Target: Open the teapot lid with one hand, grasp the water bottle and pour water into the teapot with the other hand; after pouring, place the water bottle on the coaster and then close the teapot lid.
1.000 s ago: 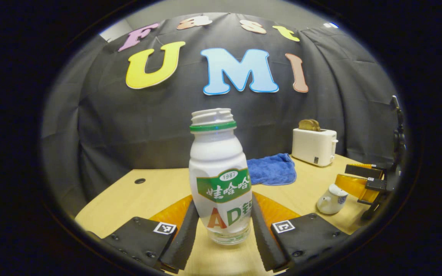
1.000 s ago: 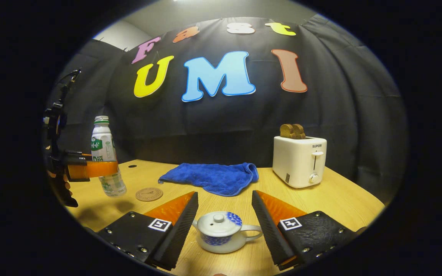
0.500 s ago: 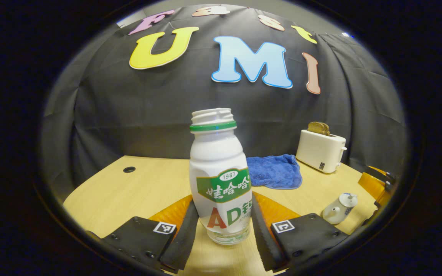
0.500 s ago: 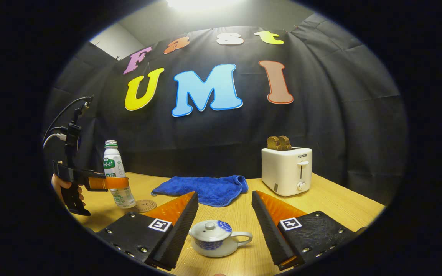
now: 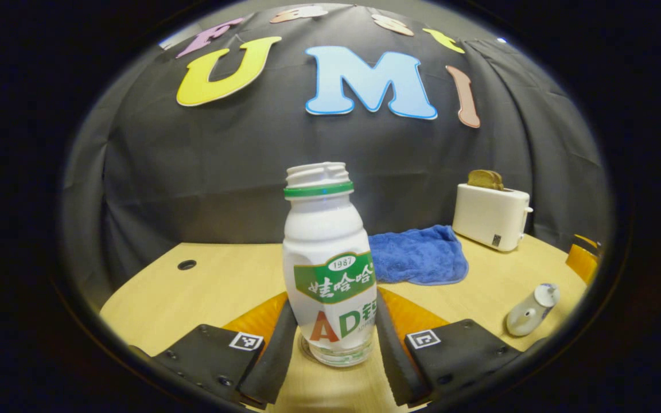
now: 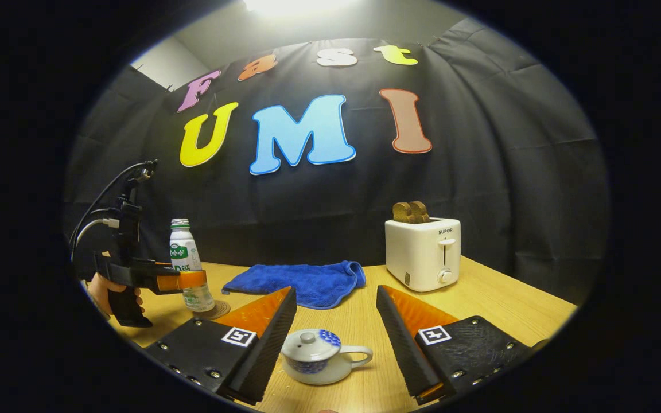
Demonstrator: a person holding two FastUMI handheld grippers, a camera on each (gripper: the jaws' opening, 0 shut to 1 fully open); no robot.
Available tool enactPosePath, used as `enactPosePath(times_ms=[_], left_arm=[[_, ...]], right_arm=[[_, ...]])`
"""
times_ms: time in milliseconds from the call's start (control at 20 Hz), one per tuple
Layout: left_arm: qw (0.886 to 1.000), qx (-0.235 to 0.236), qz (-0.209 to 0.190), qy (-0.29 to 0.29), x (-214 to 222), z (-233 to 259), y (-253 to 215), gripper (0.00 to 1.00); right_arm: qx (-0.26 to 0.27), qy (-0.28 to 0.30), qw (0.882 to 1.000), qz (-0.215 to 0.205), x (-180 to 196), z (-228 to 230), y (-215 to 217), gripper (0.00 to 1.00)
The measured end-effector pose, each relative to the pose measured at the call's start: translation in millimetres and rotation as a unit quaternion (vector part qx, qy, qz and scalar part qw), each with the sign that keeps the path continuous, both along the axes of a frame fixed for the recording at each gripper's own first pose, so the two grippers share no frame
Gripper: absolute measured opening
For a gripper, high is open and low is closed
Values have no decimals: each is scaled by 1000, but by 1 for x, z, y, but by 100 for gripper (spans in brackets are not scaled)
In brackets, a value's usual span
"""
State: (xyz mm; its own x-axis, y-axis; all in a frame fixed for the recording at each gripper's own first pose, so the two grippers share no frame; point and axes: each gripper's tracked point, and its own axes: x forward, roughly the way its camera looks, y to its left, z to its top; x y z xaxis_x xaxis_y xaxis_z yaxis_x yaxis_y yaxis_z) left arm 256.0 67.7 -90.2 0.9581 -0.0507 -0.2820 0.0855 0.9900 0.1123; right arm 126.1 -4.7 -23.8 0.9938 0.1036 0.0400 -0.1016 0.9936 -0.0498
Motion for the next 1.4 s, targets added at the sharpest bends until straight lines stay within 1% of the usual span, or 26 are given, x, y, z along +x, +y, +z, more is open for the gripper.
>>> enactPosePath(times_ms=[50,100,300,350,450,500,550,600,700,750,800,850,950,1000,1050,1150,1200,1300,1350,1400], left_arm=[[1000,3,0,2,3,-4,0,70],[1000,3,1,4,5,-7,2,76],[1000,-15,1,0,12,-12,2,76],[1000,-17,2,-1,13,-12,3,80],[1000,-18,3,-3,13,-13,2,76],[1000,-17,2,-3,14,-13,1,79],[1000,-15,1,-3,15,-14,2,76],[1000,-13,1,-3,15,-13,1,80],[1000,-16,3,-5,15,-14,3,76],[1000,-18,4,-7,14,-13,3,77],[1000,-18,3,-7,15,-14,3,72],[1000,-19,0,-5,14,-15,2,85],[1000,-18,-3,-1,13,-17,0,87],[1000,-13,-4,0,13,-18,0,77],[1000,-11,-6,2,11,-19,-1,91],[1000,-11,-6,-1,9,-17,-2,94],[1000,-8,-2,-6,7,-12,1,89],[1000,-6,-2,-10,6,-8,3,90],[1000,-7,-2,-7,3,-9,3,87],[1000,-9,-4,-5,0,-9,2,90]], right_arm=[[0,1,1000,-1,0,0,-1,87],[1,2,1000,-1,1,-2,-1,87],[0,5,1000,-4,2,-3,-1,87],[0,4,1000,-4,2,-2,-2,87],[0,4,1000,-5,2,-2,-3,87],[0,4,1000,-5,2,-2,-2,87],[-1,4,1000,-6,3,-2,-3,87],[-1,5,1000,-6,3,-3,-3,87],[-1,7,1000,-5,4,-5,-2,87],[-2,8,1000,-5,4,-6,-2,87],[-4,9,1000,-6,4,-6,-2,87],[-6,8,1000,-6,4,-6,-1,87],[-7,6,1000,-5,4,-5,-2,87],[-7,6,1000,-4,4,-5,-1,87],[-8,6,1000,-5,4,-5,-1,87],[-7,6,1000,-5,4,-4,-1,87],[-7,6,1000,-4,4,-5,-1,87],[-6,8,1000,-3,4,-6,0,87],[-7,8,1000,-3,4,-6,0,87],[-7,7,1000,-2,3,-5,1,87]])
